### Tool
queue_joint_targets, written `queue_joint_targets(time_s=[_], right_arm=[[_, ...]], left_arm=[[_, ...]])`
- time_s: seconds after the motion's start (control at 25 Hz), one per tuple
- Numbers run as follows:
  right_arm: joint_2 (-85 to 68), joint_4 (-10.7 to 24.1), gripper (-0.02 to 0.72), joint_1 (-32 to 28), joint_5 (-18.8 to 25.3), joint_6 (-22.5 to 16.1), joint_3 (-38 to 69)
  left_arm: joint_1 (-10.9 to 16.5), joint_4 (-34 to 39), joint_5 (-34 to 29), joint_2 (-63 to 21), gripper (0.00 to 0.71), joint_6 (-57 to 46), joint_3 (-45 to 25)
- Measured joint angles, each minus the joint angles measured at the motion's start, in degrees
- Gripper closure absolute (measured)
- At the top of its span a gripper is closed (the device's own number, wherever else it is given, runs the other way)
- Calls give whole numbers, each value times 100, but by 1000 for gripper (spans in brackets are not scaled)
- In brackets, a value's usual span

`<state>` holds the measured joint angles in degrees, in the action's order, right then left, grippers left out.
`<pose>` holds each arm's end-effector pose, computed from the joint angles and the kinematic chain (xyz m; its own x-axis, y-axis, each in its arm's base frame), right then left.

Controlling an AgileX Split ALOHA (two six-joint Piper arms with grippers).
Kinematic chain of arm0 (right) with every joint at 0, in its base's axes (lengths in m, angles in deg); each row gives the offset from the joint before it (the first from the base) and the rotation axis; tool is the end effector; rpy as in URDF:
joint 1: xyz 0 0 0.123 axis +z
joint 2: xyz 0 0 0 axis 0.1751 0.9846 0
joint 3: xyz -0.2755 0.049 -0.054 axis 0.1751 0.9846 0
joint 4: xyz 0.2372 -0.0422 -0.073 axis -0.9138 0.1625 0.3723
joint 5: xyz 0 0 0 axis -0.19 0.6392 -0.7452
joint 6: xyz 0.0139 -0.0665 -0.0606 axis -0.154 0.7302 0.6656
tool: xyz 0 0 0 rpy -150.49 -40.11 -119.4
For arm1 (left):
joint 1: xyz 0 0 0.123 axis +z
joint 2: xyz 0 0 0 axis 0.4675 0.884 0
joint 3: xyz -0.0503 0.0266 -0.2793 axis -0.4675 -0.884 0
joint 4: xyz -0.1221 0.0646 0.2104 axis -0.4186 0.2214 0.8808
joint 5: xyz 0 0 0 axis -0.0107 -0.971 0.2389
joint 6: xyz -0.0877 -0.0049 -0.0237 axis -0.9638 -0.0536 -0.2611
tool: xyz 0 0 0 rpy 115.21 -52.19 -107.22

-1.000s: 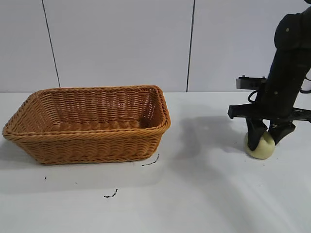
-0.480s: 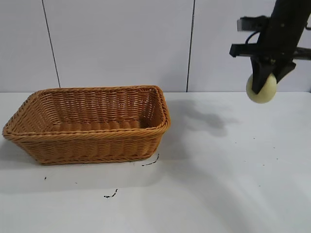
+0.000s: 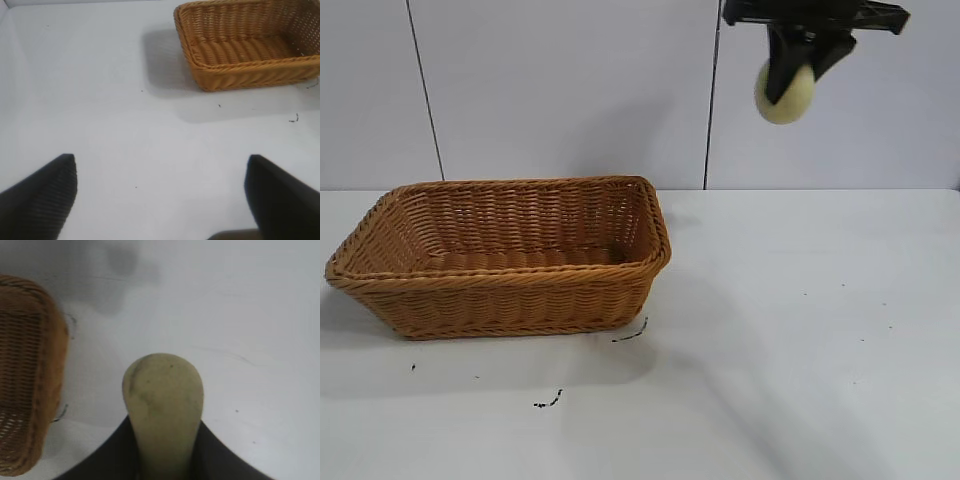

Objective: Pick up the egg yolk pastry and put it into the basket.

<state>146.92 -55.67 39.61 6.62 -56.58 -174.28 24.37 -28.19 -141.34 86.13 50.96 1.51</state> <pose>0.4309 0.2478 0.2875 -0.7662 -0.4158 -0.4899 -0.4958 0.8675 0.0393 -0.0048 0.0032 0.2769 -0.4509 0.0730 -0.8896 0.0530 0.9971 0.0550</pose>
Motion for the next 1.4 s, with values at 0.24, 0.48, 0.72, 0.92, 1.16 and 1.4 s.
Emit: queue_joint_targets(time_s=[0.24,0.48,0.72,0.92,1.16,1.4], right_arm=[[941,-47,561,828,-786,0,-496],[1727,-42,561,926,-1261,59,-507],[1897,-96,421,926,-1281,159,-507],[1676,-22,62,926,-1102,159,-507],[883,360,15,827,-725,72,-513],[397,379,15,45,-510,72,-545]], left_arm=[[0,0,0,0,17,0,0],[0,0,0,0,17,0,0],[0,0,0,0,17,0,0],[0,0,0,0,17,0,0],[0,0,0,0,17,0,0],[0,0,0,0,17,0,0]])
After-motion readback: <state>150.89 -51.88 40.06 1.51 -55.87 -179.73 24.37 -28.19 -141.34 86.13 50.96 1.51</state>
